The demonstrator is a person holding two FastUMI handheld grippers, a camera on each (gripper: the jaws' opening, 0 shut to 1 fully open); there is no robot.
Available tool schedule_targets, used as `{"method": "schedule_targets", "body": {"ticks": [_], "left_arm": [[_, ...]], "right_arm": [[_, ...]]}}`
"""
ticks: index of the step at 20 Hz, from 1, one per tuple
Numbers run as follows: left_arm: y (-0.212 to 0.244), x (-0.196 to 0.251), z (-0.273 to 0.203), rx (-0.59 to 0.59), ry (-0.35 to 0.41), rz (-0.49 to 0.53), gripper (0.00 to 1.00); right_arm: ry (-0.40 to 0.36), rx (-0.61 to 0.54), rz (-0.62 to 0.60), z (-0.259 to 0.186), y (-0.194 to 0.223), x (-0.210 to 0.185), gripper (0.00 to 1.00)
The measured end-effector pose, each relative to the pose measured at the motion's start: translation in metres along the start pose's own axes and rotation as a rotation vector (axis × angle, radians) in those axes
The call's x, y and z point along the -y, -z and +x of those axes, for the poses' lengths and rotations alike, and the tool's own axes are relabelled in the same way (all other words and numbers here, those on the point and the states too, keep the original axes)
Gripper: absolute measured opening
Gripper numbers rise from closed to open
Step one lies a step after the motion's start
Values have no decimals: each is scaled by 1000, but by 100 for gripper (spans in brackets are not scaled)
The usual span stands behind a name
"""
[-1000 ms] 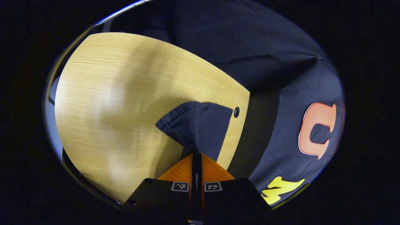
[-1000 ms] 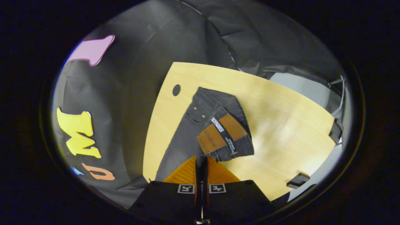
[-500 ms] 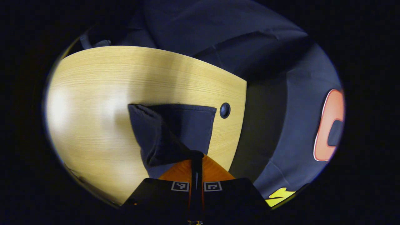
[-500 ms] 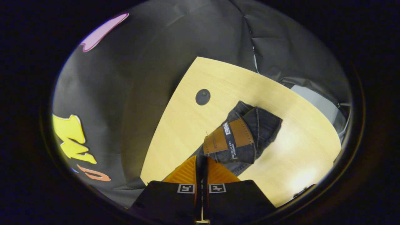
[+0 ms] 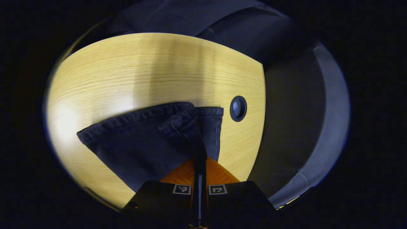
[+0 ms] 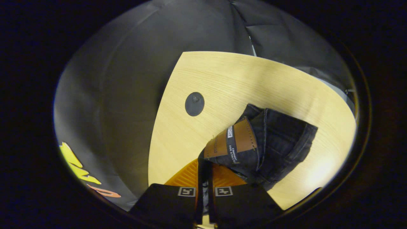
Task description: Grasp the waist and the cuffs of the jeans and fold them to make the two legs overlap; first hold the waist and fold one-third of the jeans toward the cuffs, then hold the cuffs and fold the remaining one-third in the same direction to finish folding.
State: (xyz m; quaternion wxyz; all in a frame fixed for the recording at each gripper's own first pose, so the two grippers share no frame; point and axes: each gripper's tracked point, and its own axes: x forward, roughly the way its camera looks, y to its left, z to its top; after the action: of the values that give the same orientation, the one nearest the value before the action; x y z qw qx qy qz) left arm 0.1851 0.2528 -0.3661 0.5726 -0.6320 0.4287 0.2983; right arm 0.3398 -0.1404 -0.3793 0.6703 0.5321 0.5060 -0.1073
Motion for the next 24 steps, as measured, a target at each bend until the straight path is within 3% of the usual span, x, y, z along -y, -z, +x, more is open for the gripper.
{"method": "schedule_targets", "body": {"ticks": [2,3,4,7,8,9,11,12,14,17,18,19,20,21,22,23,24], "left_arm": [[1,5,-4,-9,-24,31,14],[2,13,-7,-11,-16,46,28],[4,25,-13,-11,1,68,31],[6,44,-36,18,-41,164,100],[8,53,-45,17,-29,172,100],[10,62,-55,19,-21,177,98],[11,81,-82,30,-10,201,100],[12,93,-98,40,-1,228,99],[14,121,-137,83,21,323,99],[31,167,-212,199,77,551,98],[41,184,-242,253,108,644,98],[53,200,-273,315,141,736,100],[87,205,-248,390,172,827,98],[105,208,-275,484,207,924,99],[113,187,-273,557,240,999,99],[113,200,-296,636,275,1087,98],[74,187,-262,697,304,1159,98]], "right_arm": [[4,9,-42,4,-1,-1,14],[-5,11,-67,2,0,-5,21],[-32,14,-83,2,2,-13,31],[-58,41,-139,-6,8,-30,84],[-51,50,-170,-9,10,-30,84],[-58,65,-195,-14,13,-33,93],[-81,141,-226,-25,3,-39,94],[-89,179,-238,-37,-3,-40,88],[-98,217,-288,-64,-3,-41,89],[-91,296,-444,-108,11,-37,89],[-87,339,-524,-125,18,-36,96],[-87,389,-614,-145,25,-36,96],[-106,451,-707,-169,33,-41,96],[-127,512,-797,-190,45,-50,96],[-146,569,-885,-213,59,-55,96],[-166,623,-970,-238,74,-59,96],[-181,678,-1046,-261,91,-61,96]]}}
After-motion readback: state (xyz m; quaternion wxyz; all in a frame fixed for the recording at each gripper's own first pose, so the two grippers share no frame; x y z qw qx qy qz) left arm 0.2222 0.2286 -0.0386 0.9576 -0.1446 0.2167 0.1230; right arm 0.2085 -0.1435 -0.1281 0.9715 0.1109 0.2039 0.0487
